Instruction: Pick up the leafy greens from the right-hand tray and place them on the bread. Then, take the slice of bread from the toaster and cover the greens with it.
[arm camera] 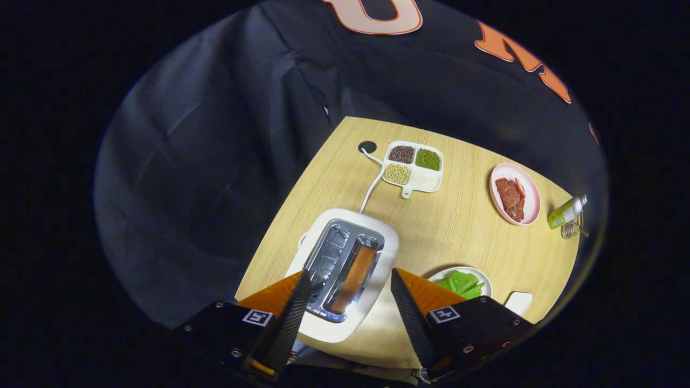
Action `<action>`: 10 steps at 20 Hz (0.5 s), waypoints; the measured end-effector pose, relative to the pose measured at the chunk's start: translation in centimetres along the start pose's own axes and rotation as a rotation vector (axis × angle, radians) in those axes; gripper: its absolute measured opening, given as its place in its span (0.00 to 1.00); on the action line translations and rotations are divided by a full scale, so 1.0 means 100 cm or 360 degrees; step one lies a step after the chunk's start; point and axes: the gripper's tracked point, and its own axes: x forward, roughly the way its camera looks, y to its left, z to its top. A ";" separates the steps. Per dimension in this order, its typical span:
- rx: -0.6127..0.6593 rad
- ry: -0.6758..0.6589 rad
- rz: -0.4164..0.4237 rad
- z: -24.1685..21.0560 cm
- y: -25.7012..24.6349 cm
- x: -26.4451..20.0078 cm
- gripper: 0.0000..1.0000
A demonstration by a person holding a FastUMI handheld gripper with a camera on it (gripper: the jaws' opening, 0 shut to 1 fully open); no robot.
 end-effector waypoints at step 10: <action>0.0130 0.0207 -0.0061 -0.012 0.000 0.039 0.24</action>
